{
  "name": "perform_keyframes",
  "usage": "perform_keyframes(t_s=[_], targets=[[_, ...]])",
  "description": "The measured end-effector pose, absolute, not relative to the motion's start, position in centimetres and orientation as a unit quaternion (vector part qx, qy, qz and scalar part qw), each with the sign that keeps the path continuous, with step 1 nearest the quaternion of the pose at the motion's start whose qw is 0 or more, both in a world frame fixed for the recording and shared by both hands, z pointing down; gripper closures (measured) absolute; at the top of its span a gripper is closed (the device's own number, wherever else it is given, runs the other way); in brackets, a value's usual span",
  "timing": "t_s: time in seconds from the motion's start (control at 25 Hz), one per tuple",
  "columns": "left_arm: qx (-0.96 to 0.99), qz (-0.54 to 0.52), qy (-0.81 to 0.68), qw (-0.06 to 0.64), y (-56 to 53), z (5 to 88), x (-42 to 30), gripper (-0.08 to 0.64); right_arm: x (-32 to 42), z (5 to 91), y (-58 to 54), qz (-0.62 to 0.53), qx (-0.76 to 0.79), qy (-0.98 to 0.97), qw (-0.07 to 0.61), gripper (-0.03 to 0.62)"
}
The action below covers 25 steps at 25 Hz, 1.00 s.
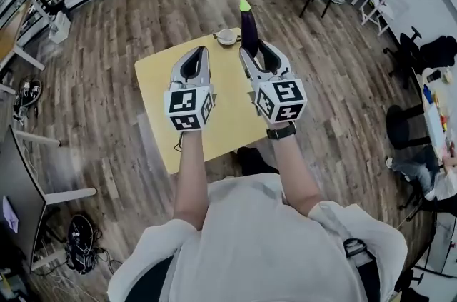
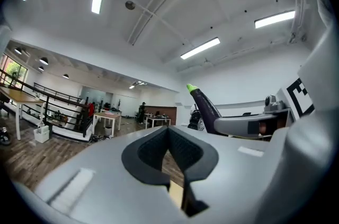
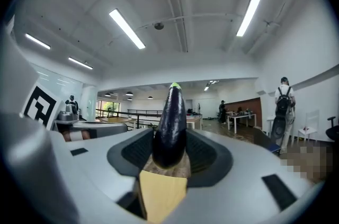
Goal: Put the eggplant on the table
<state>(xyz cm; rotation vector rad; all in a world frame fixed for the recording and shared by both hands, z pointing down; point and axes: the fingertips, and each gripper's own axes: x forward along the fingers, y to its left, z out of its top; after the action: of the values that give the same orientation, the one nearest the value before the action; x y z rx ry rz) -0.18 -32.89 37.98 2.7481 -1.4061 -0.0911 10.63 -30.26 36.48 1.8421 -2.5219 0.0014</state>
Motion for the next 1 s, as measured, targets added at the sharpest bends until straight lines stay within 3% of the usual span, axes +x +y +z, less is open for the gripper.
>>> perform_keyframes(t_s=[0.6,1.0], targets=[[0.804,0.007,-0.588,0.088,-43.9,43.3,-5.8,0.551,5.3,42.0,-44.2,0.058,0.455,-0.889,0.016,0.399],[0.764,0.034,-0.624,0.161,-46.3,51.2,-7.8,0.551,2.8,53.2,-47.2,0.136,0.402,-0.9,0.103,0.399]])
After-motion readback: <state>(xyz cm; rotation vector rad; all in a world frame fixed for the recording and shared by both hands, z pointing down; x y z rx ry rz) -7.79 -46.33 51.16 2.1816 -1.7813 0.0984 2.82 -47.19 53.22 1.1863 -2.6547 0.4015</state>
